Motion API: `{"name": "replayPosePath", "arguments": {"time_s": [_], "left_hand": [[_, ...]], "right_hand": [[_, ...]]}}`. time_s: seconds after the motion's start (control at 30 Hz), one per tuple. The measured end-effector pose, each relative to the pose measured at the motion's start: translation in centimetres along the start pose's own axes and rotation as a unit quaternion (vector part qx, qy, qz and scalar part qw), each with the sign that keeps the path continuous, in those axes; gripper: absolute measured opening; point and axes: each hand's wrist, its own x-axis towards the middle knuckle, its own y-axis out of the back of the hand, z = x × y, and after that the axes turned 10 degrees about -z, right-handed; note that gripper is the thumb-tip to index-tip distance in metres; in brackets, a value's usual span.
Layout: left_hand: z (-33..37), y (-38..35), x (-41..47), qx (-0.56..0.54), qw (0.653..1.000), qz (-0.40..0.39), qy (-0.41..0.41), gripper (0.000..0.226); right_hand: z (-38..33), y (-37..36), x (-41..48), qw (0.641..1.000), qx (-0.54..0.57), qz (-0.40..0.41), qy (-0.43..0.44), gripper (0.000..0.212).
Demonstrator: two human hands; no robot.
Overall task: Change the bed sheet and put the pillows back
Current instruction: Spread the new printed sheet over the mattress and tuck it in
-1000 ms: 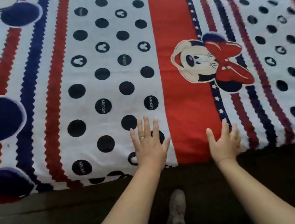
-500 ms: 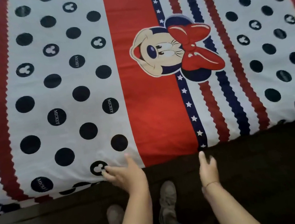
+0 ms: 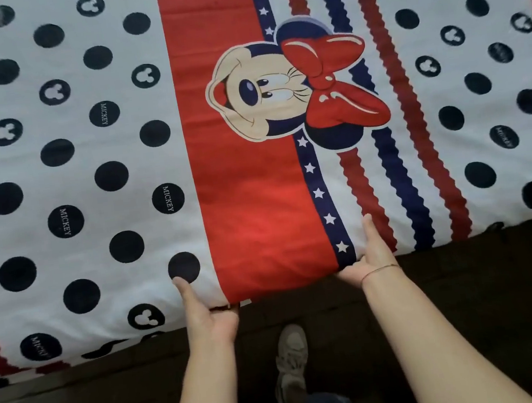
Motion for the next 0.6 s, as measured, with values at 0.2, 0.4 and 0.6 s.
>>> {"name": "replayPosePath", "arguments": {"time_s": [0.2,0.4,0.6], "left_hand": [[2.1,-2.1,-0.6,-0.068,0.973,-0.213,-0.062,0.089],[1.8,-1.3,0.3,-0.102,0.940,-0.318,-0.066,0.048],[0.7,2.6,3.0,-0.077,0.953,-0.288,-0.054,0.077]], "right_hand": [[-1.6,-3.0,-2.0,0.994,0.056,-0.083,0.054,0.053],[-0.9,-1.8,-1.3,0.980,0.080,-0.152,0.106,0.038],[1.5,2.9,1.3,0.986,0.077,-0.124,0.077,0.036]]}}
